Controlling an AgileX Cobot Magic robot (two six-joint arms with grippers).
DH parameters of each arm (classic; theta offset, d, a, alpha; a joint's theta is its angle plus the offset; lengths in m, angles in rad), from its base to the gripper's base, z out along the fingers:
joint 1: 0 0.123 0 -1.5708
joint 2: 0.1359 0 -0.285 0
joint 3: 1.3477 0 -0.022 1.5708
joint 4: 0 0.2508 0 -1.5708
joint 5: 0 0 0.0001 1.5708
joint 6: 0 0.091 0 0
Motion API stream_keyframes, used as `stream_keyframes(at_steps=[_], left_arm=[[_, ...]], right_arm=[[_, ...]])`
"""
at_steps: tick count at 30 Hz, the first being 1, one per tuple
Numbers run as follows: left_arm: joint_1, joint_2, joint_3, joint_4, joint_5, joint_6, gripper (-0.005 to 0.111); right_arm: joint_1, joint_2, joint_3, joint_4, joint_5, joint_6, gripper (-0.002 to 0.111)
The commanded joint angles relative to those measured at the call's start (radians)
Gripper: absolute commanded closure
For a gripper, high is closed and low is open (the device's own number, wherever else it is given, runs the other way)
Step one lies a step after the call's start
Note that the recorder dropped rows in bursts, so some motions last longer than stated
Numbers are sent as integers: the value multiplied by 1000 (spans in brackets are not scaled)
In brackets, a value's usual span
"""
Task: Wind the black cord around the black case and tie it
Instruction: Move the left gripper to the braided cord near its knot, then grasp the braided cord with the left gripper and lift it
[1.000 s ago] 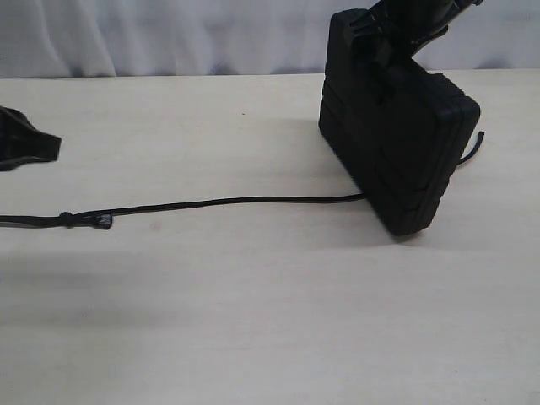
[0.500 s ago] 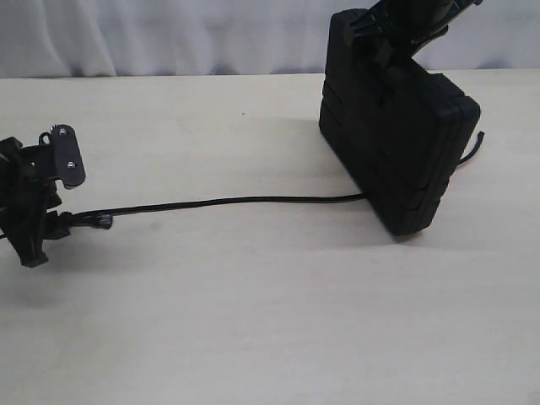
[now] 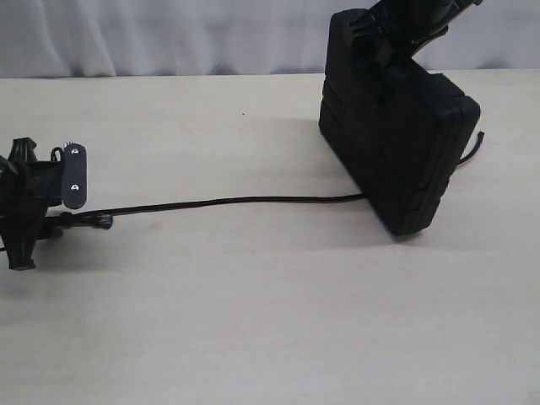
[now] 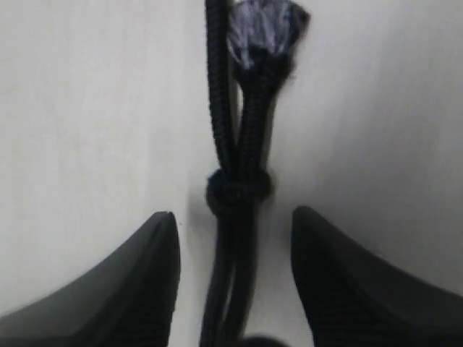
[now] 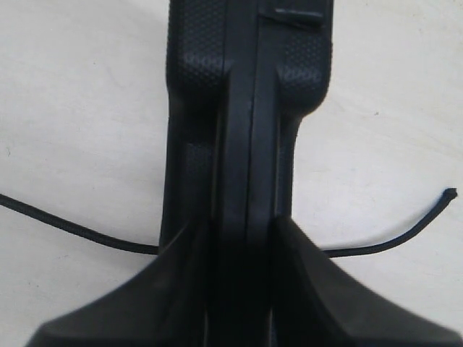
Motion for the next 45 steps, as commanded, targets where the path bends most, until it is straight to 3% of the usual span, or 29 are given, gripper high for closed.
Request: stream_keyframes(at_steps=[1, 7, 12, 17, 20, 23, 25, 33, 37, 43, 45], left_arm=[[0, 35, -6, 10, -52, -1, 59], [0, 77, -6, 3, -28, -1, 65], [-10, 101, -6, -21, 36, -1, 105], [-102, 90, -31, -177, 92, -1, 107], [-178, 85, -95, -257, 196, -1, 107], [-238, 85, -178, -450, 340, -20, 107], [-261, 85, -232, -610, 395, -120, 107], [-270, 88, -318, -1214, 622, -450, 107], [-270, 105, -316, -1293, 637, -450, 97], [-328, 154, -318, -1337, 723, -433, 54], [-353, 161, -320, -1333, 743, -352, 49]], right_arm=[[-5, 6, -5, -9, 10, -8, 104], [-5, 6, -5, -9, 10, -11, 104], [-5, 6, -5, -9, 10, -11, 104], [-5, 6, -5, -9, 10, -11, 104], [-5, 6, -5, -9, 10, -11, 104], [-5, 6, -5, -9, 10, -11, 104], [-5, 6, -5, -9, 10, -11, 104], [-5, 6, -5, -5, 10, -11, 104], [-5, 6, -5, -5, 10, -11, 104], [-5, 6, -5, -5, 10, -13, 104], [-5, 6, -5, -5, 10, -12, 104]])
